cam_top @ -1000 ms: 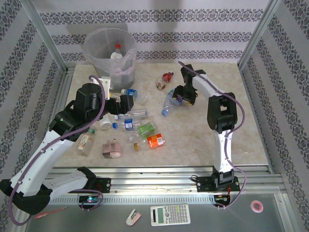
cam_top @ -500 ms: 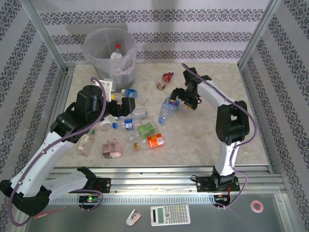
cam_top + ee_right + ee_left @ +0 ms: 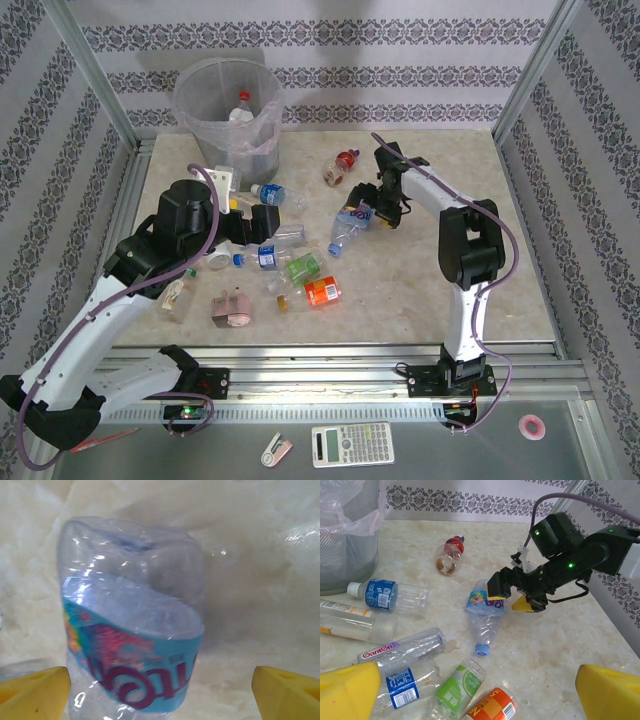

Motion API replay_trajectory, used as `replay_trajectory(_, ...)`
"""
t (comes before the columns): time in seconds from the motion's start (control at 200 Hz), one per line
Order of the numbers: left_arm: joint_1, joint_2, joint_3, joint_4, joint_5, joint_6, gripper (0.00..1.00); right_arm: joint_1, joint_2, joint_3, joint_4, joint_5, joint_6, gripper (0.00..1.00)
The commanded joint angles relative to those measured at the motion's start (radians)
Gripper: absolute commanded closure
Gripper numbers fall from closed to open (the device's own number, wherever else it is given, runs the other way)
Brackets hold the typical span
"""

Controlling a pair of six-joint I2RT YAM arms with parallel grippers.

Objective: Throw the plastic bottles in the bin

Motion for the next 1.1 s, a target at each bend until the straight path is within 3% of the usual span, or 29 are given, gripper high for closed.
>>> replay_trajectory(0.0, -0.012, -0.019, -0.009, 0.028, -0.008, 0.004, 0.0, 0.006, 0.035, 0.041, 0.007, -0.015, 0.014, 0.07)
replay_trajectory(0.315, -0.012, -0.005, -0.005, 0.03, -0.007, 0.004, 0.0, 0.004, 0.125, 0.064, 0.027, -0.019, 0.041, 0.13)
replay_trajectory(0.545, -0.012, 0.014, 0.001, 0.036, 0.01, 0.004, 0.0, 0.011, 0.133, 0.066, 0.065, -0.03, 0.068, 0.3)
replay_trajectory(0.804, -0.025, 0.054, -0.005, 0.071, 0.041, 0.011, 0.0, 0.01, 0.045, 0.022, 0.061, -0.02, 0.076, 0.56)
replay_trajectory(1.094, -0.112, 0.186, 0.032, 0.15, 0.081, 0.072, 0.0, -0.013, -0.151, -0.02, 0.059, -0.032, 0.112, 0.59)
